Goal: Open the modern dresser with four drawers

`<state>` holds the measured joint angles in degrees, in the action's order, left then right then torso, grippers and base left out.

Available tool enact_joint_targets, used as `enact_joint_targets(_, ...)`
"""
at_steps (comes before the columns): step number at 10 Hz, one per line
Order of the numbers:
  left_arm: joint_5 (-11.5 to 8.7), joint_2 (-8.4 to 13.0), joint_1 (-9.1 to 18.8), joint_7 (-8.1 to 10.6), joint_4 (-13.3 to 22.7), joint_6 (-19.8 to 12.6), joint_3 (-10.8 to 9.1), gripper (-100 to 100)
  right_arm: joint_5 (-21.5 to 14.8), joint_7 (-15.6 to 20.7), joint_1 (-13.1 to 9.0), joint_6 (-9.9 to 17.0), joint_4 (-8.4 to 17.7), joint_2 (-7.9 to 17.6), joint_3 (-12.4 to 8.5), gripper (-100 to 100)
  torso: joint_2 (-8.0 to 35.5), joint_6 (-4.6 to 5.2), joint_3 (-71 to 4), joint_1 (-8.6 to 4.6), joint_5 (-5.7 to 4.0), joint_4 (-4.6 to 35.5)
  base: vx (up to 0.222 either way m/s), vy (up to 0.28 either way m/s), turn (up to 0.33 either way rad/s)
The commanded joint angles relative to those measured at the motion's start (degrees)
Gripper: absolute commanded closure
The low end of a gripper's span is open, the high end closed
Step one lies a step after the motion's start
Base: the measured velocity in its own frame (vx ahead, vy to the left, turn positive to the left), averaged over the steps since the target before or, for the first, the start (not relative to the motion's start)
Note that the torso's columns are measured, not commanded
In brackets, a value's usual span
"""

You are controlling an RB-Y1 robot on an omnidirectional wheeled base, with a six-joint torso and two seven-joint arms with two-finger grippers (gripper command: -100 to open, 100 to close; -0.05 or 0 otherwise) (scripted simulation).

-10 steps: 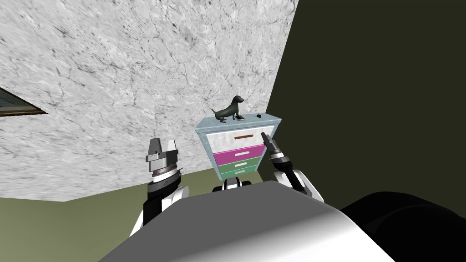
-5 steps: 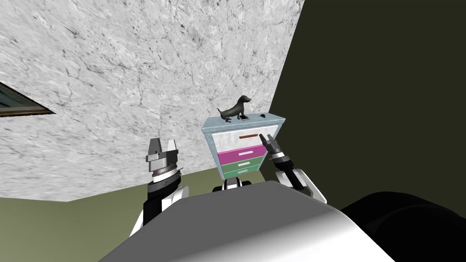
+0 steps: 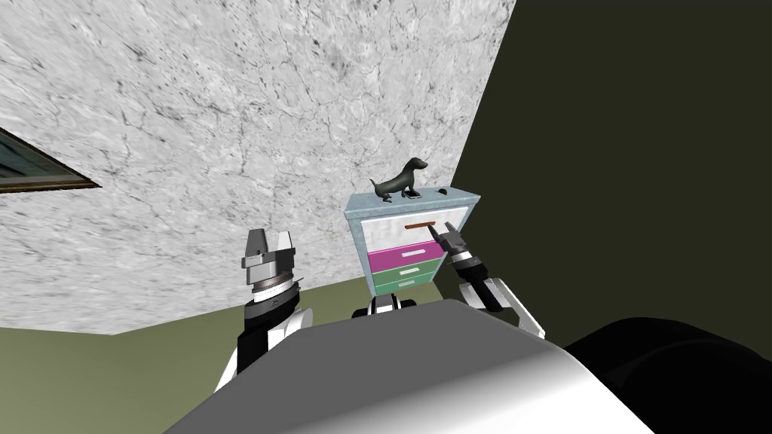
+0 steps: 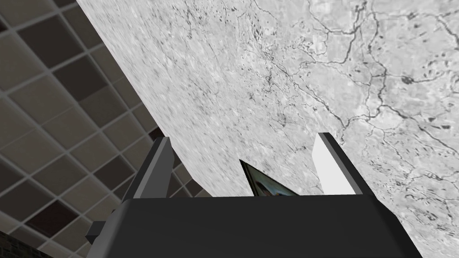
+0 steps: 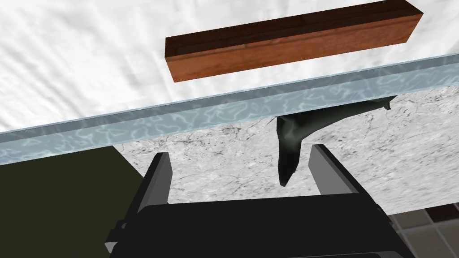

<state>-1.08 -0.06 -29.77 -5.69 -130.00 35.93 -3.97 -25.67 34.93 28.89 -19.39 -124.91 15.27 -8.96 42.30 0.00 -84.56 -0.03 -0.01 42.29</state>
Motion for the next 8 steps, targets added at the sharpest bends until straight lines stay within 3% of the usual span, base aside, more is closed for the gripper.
enact_joint_targets(1,0.00,0.00,0.00,0.00,0.00,0.00,0.00,0,-3.18,3.77,-0.22,0.74,0.54,0.92,-0.74,-100,-0.01,0.00,-0.01,0.07,0.02,0.00,0.006,0.096,-0.008)
enact_joint_targets(8,0.00,0.00,0.00,0.00,0.00,0.00,0.00,0,-13.58,14.99,-1.31,2.83,3.78,4.93,-3.34,-100,-0.04,0.00,-0.03,-0.01,0.01,-0.01,0.001,0.099,-0.005)
